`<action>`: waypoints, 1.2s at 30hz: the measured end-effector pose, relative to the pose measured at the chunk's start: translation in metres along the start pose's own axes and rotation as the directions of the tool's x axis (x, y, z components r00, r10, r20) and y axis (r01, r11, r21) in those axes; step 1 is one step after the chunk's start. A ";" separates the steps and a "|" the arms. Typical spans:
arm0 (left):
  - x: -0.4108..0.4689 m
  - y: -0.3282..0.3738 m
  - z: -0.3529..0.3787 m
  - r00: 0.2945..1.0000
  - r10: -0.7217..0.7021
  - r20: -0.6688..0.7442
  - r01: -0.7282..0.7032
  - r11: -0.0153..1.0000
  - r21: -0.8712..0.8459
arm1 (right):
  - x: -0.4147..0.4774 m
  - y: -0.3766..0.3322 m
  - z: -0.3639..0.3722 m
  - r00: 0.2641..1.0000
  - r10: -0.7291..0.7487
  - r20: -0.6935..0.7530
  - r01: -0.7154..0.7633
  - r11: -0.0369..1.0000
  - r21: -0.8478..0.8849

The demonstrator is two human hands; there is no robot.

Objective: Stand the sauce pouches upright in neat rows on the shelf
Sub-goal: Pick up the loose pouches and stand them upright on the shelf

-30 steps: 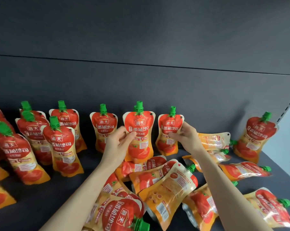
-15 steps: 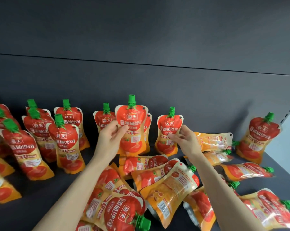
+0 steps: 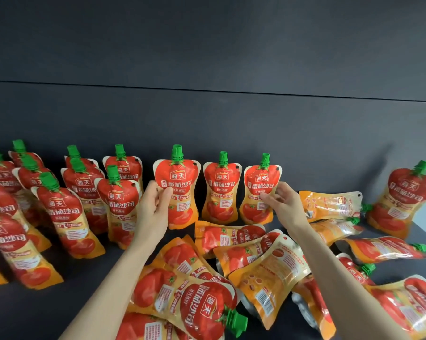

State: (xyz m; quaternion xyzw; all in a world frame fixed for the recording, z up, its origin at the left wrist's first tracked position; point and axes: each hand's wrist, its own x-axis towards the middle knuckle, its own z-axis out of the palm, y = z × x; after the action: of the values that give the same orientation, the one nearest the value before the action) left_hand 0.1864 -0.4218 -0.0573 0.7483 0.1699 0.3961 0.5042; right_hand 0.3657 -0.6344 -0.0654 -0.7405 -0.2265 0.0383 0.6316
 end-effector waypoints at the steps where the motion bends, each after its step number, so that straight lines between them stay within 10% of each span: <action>1: 0.000 -0.002 -0.001 1.000 0.008 -0.001 -0.008 1.000 0.015 | 0.000 0.000 0.000 1.000 -0.004 0.001 0.004 1.000 0.003; 12: -0.009 -0.008 0.004 0.959 -0.242 0.145 0.271 0.935 -0.230 | -0.003 -0.004 0.003 1.000 -0.004 -0.025 0.004 1.000 -0.011; 36: 0.001 -0.025 0.004 0.937 -0.284 0.204 0.293 0.956 -0.017 | -0.004 0.006 0.002 0.997 -0.079 0.021 0.082 0.973 -0.217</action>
State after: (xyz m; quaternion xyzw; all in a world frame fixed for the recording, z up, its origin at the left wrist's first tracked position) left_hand 0.1933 -0.4127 -0.0793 0.7390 0.2172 0.2450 0.5889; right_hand 0.3630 -0.6345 -0.0723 -0.7951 -0.2631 -0.0078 0.5465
